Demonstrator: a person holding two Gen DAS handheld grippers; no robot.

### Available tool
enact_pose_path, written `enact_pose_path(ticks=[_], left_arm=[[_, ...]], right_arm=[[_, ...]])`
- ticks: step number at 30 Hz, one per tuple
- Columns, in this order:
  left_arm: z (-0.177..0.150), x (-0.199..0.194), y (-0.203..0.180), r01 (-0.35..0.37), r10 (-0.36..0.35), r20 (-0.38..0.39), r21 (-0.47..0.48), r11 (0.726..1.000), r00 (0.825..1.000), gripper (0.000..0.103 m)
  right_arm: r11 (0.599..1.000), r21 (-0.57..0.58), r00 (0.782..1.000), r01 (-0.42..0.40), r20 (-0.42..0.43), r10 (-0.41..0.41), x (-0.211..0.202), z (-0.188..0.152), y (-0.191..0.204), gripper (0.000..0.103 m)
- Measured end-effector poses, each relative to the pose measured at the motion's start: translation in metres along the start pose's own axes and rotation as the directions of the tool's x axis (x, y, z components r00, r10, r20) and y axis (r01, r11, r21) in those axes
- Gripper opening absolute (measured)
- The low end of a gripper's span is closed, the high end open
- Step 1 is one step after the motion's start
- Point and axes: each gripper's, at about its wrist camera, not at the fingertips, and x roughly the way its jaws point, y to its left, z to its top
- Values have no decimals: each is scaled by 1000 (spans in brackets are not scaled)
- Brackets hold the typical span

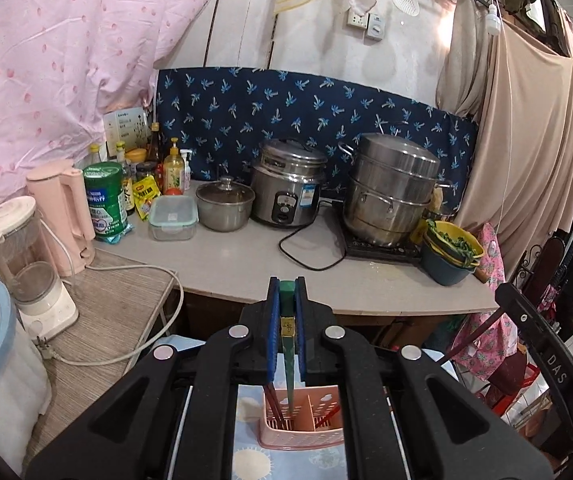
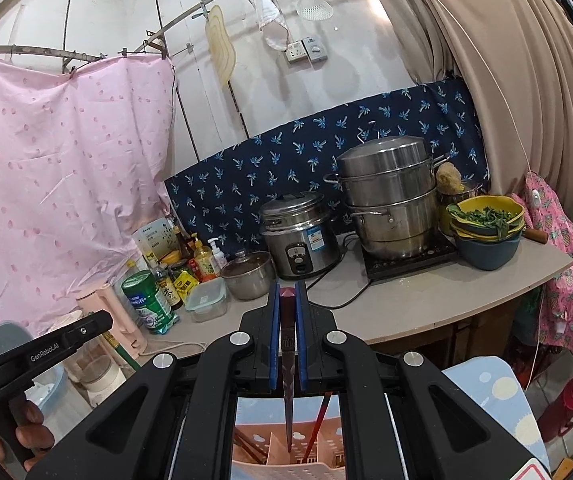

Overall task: Organize utensils
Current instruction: 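Lower the chopsticks into the pink holder and open both tools, then move both open tools back down toward the remaining chopsticks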

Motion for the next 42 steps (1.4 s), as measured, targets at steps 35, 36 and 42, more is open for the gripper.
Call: enact_pose_path(ticks=[35, 36, 42], left_arm=[[-80, 26, 15, -54, 54, -79, 2, 999, 995, 37], [-82, 23, 15, -57, 57, -79, 4, 998, 995, 39], [-98, 5, 16, -71, 72, -97, 12, 997, 993, 39]], right_arm=[[999, 6, 985, 47, -167, -46, 12, -90, -41, 29], [999, 4, 984, 47, -169, -46, 8, -92, -41, 29], [998, -34, 982, 48, -182, -53, -20, -109, -34, 29]])
